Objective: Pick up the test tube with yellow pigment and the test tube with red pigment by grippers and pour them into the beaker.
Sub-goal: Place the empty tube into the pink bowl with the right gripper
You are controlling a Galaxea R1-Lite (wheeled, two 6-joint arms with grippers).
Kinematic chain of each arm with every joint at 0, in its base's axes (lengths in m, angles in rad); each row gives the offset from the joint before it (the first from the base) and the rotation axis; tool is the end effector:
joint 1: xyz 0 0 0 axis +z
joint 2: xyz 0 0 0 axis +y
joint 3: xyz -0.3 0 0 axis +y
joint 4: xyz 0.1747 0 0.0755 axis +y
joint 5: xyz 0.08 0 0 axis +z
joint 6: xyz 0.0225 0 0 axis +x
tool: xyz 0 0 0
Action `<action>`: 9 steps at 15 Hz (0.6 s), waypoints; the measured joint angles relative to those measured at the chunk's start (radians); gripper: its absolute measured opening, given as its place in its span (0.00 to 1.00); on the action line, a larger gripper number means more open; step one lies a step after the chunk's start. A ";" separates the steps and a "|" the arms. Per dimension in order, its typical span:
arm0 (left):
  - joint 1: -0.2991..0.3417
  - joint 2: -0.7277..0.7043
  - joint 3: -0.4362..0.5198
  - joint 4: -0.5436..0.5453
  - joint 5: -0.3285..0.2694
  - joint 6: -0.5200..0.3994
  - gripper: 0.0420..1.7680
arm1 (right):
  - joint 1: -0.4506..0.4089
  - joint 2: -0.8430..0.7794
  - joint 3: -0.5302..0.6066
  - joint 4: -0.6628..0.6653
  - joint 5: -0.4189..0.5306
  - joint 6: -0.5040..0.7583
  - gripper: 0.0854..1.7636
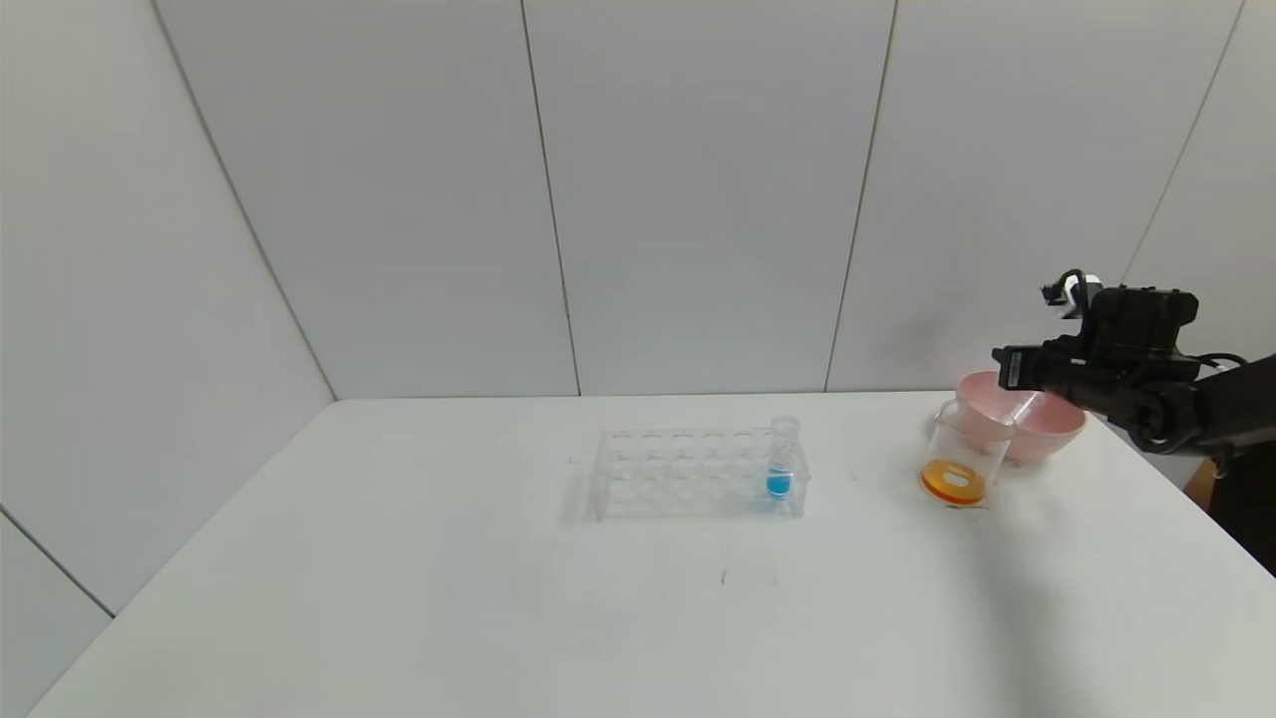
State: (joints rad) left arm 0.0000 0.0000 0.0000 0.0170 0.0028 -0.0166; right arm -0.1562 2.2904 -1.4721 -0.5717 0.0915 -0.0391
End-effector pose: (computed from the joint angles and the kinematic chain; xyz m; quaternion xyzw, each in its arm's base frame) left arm -0.0228 0.0001 0.0738 -0.0083 0.0085 0.0015 0.9999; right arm 0.4661 -0.0713 0.1247 -0.0042 0.1226 -0.0297 0.9920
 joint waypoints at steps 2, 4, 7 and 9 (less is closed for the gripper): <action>0.000 0.000 0.000 0.000 0.000 0.000 0.97 | 0.001 -0.001 -0.002 0.001 0.000 0.000 0.26; 0.000 0.000 0.000 0.000 0.000 0.000 0.97 | 0.000 -0.001 -0.002 0.001 0.001 0.000 0.26; 0.000 0.000 0.000 0.000 0.000 0.000 0.97 | 0.000 -0.006 0.006 0.000 0.003 0.000 0.48; 0.000 0.000 0.000 0.000 0.000 0.000 0.97 | 0.000 -0.009 0.006 -0.002 0.002 0.004 0.59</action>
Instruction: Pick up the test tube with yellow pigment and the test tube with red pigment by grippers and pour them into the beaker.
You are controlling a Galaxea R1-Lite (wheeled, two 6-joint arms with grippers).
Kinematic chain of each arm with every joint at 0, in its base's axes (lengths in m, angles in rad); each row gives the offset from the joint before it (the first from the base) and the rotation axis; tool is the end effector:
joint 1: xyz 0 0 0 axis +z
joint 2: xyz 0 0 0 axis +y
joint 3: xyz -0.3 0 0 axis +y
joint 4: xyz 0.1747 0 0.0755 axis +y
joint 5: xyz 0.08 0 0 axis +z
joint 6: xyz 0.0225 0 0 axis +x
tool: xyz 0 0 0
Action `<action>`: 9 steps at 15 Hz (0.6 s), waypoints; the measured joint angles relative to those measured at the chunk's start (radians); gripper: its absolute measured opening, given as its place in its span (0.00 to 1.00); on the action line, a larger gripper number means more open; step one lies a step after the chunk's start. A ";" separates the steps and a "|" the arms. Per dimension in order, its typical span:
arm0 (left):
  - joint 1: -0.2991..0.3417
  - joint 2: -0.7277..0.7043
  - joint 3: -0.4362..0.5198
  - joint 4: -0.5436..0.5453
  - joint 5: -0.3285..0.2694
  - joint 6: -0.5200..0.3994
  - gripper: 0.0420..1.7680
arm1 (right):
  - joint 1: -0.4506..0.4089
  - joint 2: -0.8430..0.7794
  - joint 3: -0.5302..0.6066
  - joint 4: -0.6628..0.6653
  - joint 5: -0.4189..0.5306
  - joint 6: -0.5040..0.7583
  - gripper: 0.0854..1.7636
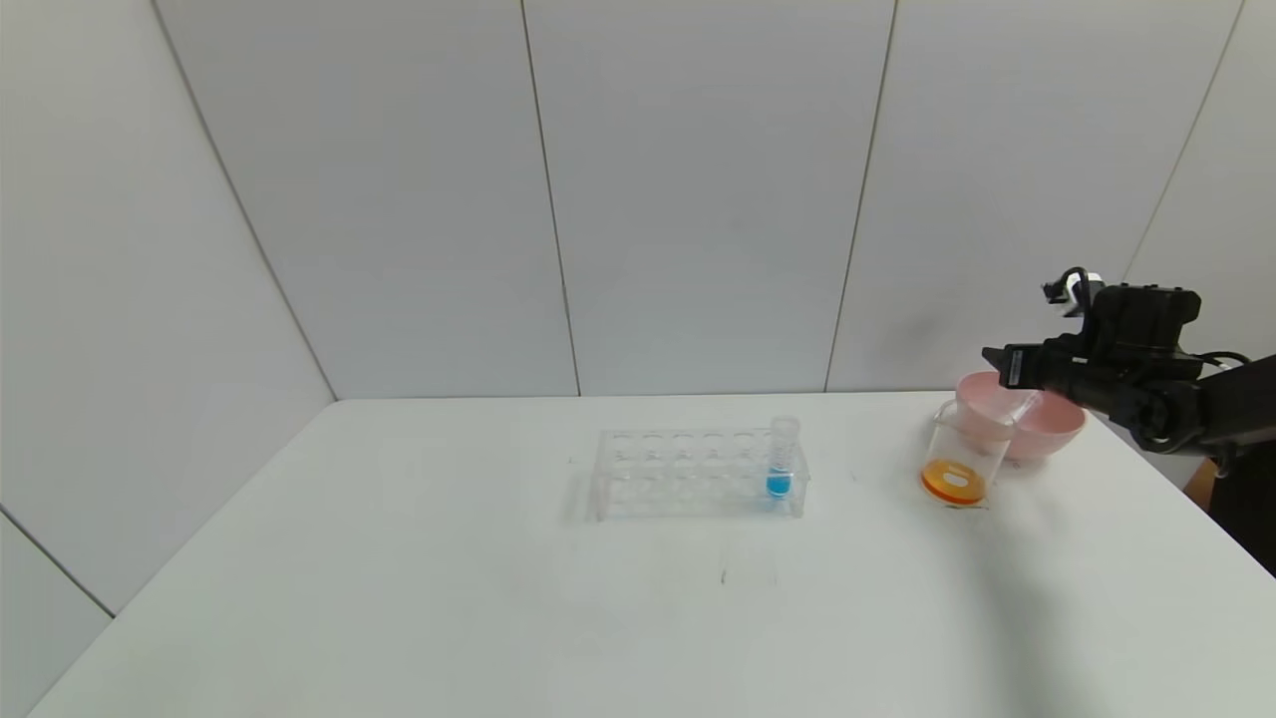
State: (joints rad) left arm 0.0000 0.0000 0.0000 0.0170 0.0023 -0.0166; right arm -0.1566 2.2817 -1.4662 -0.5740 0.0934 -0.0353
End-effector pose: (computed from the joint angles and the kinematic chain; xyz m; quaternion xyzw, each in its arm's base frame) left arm -0.0228 0.0001 0.0738 -0.0083 0.0085 0.0012 0.9999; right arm 0.4645 -0.0712 0.1274 -0.0025 0.1201 -0.0293 0.9923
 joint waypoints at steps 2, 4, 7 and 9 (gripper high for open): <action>0.000 0.000 0.000 0.000 0.000 0.000 0.97 | 0.000 0.000 -0.003 -0.002 0.000 0.005 0.68; 0.000 0.000 0.000 0.000 0.000 0.000 0.97 | 0.002 -0.001 -0.008 -0.005 -0.001 0.006 0.74; 0.000 0.000 0.000 0.000 0.000 0.000 0.97 | 0.035 -0.004 -0.027 0.000 -0.027 0.020 0.81; 0.000 0.000 0.000 0.000 0.000 0.000 0.97 | 0.095 -0.013 -0.040 0.005 -0.088 0.057 0.85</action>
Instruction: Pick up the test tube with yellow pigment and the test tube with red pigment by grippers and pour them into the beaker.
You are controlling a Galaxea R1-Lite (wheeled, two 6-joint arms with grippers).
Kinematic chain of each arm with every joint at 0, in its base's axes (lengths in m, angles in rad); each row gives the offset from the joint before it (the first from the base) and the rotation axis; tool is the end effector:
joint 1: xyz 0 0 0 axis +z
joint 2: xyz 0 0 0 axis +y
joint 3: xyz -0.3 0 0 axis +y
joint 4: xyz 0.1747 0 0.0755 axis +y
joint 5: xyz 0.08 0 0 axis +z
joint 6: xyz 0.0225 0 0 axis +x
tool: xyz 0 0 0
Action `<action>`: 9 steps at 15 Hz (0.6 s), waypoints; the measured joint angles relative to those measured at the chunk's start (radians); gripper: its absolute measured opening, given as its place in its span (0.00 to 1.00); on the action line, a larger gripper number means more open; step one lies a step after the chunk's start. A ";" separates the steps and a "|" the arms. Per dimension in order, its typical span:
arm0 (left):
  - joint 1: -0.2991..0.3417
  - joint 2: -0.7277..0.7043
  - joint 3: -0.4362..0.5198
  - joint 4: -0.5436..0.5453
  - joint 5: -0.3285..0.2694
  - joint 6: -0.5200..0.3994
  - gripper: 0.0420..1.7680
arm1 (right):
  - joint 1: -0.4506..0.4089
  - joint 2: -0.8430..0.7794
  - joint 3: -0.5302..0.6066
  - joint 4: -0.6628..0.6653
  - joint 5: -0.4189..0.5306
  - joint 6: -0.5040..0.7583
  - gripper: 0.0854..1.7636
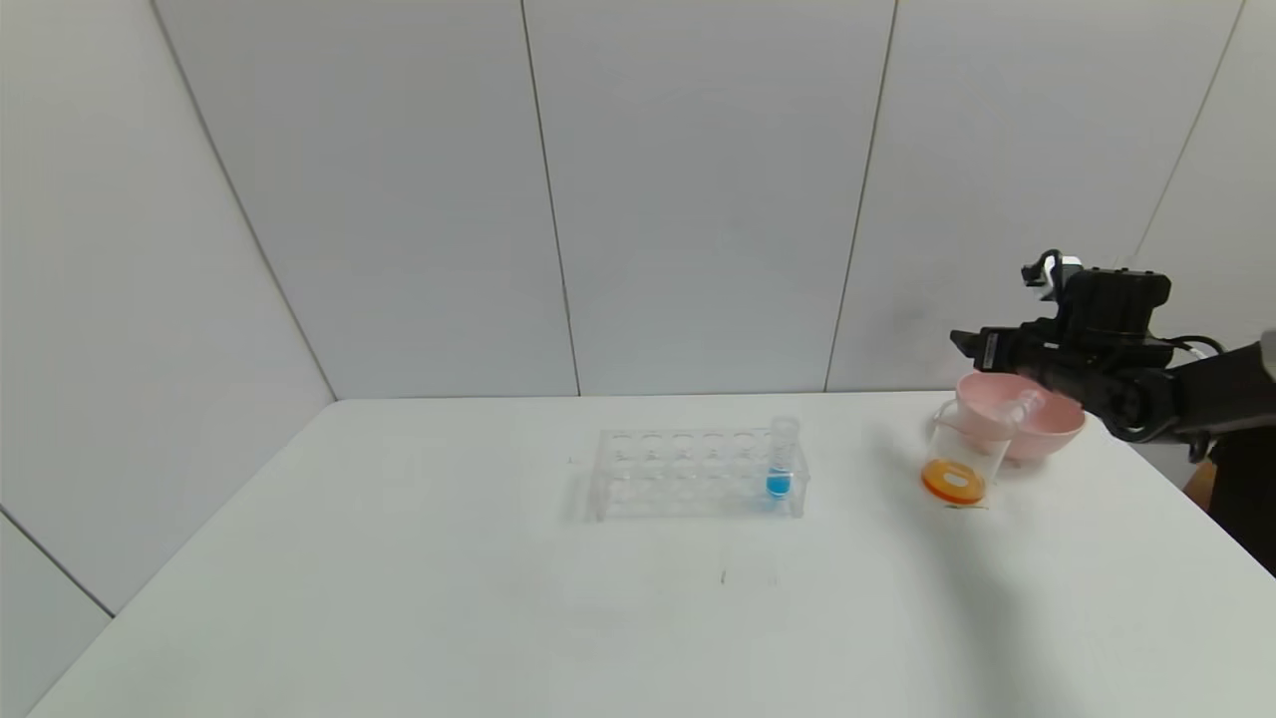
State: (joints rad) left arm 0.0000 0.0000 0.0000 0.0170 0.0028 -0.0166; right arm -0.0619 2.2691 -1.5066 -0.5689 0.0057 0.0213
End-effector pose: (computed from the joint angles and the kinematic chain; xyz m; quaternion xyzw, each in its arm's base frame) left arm -0.0228 0.0001 0.0738 -0.0083 0.0085 0.0015 0.9999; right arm 0.4710 -0.0291 0.1440 0.0139 0.0963 -0.0290 0.9948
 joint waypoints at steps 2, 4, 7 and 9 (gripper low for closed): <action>0.000 0.000 0.000 0.000 0.000 0.000 0.97 | 0.065 -0.018 0.002 0.001 -0.051 0.014 0.87; 0.000 0.000 0.000 0.000 0.000 0.000 0.97 | 0.124 -0.058 0.034 0.001 -0.083 0.040 0.89; 0.000 0.000 0.000 0.000 0.000 0.000 0.97 | 0.166 -0.162 0.149 -0.015 -0.084 0.056 0.92; 0.000 0.000 0.000 0.000 0.000 0.000 0.97 | 0.182 -0.256 0.260 -0.031 -0.081 0.061 0.93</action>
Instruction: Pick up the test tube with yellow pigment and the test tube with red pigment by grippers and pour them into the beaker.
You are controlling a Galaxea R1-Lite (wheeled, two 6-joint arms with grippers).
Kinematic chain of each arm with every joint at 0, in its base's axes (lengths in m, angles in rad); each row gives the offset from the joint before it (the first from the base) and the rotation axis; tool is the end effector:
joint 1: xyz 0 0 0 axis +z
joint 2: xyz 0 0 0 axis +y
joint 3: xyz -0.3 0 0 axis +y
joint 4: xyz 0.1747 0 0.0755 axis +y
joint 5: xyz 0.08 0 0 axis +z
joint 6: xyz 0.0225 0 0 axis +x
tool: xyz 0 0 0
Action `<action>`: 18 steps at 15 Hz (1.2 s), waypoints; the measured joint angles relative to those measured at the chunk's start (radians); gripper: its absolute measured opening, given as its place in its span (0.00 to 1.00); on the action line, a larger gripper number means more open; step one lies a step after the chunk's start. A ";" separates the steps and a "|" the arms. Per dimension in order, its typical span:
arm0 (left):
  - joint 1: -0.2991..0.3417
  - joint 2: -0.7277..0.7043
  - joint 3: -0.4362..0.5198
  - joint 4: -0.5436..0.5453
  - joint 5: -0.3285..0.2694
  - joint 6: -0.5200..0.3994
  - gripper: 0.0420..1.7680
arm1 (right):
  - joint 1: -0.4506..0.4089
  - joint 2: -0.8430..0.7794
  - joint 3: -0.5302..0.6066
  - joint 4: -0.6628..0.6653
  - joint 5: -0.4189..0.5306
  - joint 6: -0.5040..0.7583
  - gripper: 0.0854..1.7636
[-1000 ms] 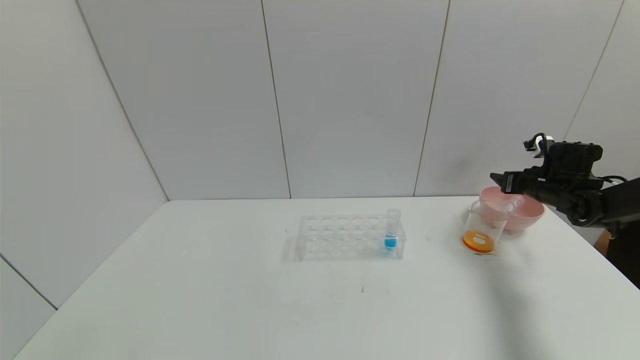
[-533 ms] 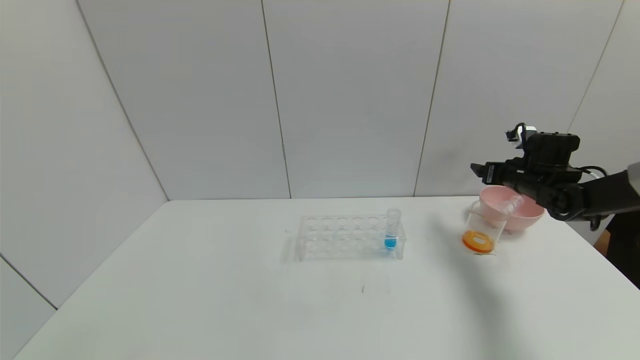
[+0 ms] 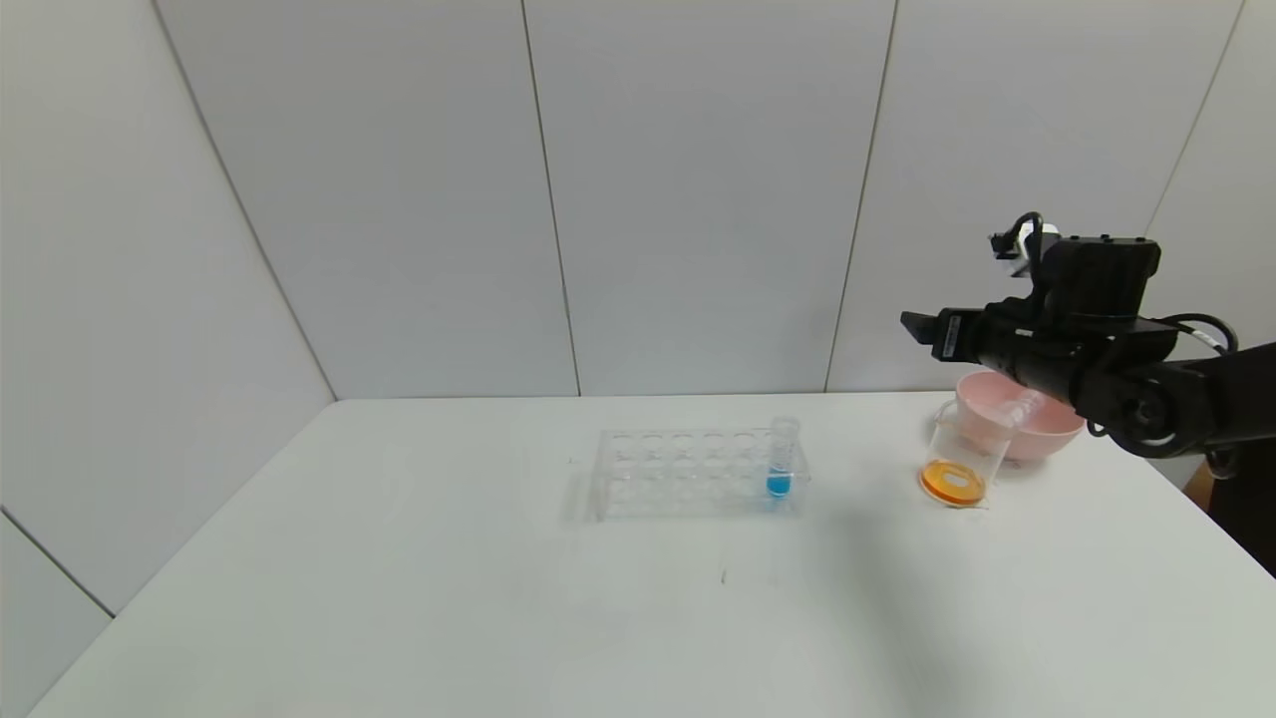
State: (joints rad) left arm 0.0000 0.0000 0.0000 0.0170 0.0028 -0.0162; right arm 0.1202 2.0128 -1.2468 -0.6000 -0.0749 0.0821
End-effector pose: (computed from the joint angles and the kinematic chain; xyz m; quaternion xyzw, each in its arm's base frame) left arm -0.0228 0.0001 0.0738 -0.0081 0.0085 0.0015 0.9999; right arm 0.4049 0.0472 0.1875 0.0328 0.0834 0.0192 0.9958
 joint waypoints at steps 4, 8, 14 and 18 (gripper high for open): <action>0.000 0.000 0.000 0.000 0.000 0.000 0.97 | 0.010 -0.207 0.266 -0.091 0.053 0.006 0.94; 0.000 0.000 0.000 0.000 0.000 0.000 0.97 | 0.018 -0.442 0.519 -0.181 0.079 0.006 0.95; 0.000 0.000 0.000 0.000 0.000 0.000 0.97 | -0.021 -0.836 0.726 -0.160 0.070 -0.055 0.96; 0.000 0.000 0.000 0.000 0.000 -0.001 0.97 | -0.089 -1.130 0.766 0.005 0.076 -0.078 0.96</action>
State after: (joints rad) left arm 0.0000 0.0000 0.0000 0.0170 0.0023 -0.0170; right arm 0.0313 0.8832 -0.4806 -0.5947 0.0009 0.0043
